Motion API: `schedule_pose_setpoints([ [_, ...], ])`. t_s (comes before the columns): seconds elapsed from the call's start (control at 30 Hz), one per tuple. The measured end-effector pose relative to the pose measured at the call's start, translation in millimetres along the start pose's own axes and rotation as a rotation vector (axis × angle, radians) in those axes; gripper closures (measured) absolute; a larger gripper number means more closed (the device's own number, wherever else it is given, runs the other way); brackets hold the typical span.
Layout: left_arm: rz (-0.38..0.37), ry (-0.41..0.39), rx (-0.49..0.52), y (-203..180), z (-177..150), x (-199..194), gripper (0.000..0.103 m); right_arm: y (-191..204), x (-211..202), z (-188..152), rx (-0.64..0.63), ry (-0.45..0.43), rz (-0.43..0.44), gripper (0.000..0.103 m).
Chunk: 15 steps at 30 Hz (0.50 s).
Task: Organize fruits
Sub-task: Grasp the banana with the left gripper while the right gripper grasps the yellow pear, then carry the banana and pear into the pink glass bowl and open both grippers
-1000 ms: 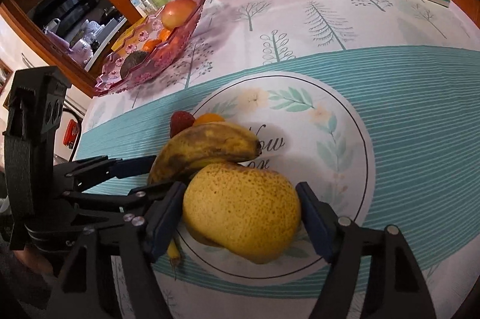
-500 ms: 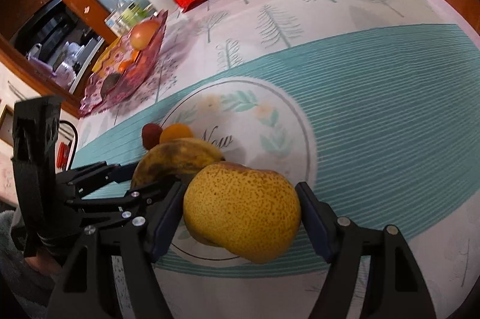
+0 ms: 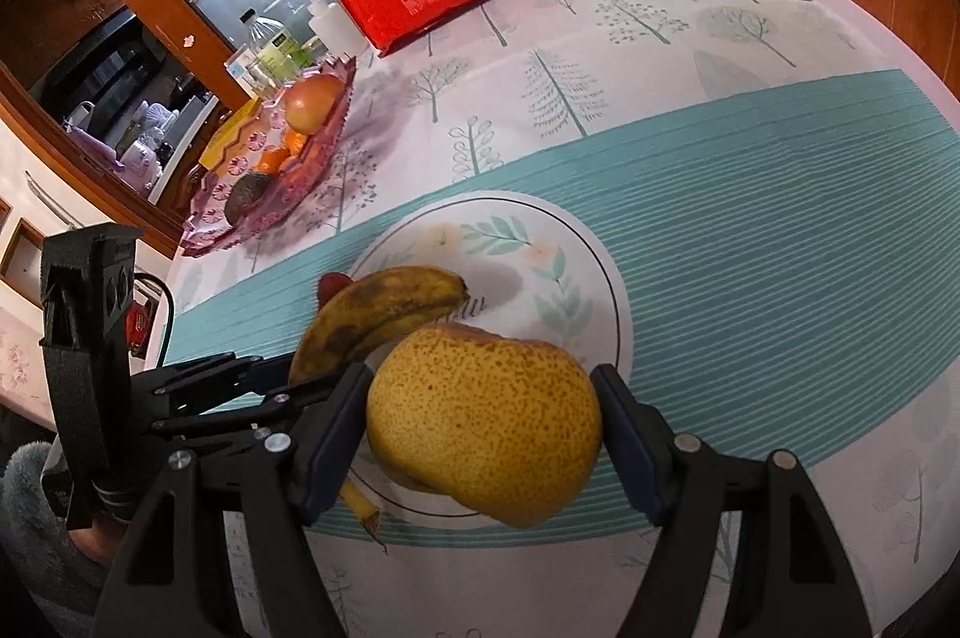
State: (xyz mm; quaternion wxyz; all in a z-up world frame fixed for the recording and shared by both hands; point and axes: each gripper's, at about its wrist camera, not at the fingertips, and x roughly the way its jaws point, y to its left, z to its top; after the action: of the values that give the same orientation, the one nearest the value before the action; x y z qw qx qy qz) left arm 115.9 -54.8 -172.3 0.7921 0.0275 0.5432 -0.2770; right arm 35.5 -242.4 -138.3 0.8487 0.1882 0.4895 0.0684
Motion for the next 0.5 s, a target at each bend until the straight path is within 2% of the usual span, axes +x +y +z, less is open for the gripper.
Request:
schedule_pose_setpoints([
  [0.23, 0.019, -0.073, -0.046, 11.2, -0.1, -48.9, 0.071, 21.0, -15.1, 9.0, -0.023, -0.020, 0.029, 0.029],
  [0.5, 0.080, -0.184, -0.120, 44.0, 20.6, -129.5, 0.071, 77.8, -35.6, 45.8, -0.136, -0.069, 0.099, 0.029],
])
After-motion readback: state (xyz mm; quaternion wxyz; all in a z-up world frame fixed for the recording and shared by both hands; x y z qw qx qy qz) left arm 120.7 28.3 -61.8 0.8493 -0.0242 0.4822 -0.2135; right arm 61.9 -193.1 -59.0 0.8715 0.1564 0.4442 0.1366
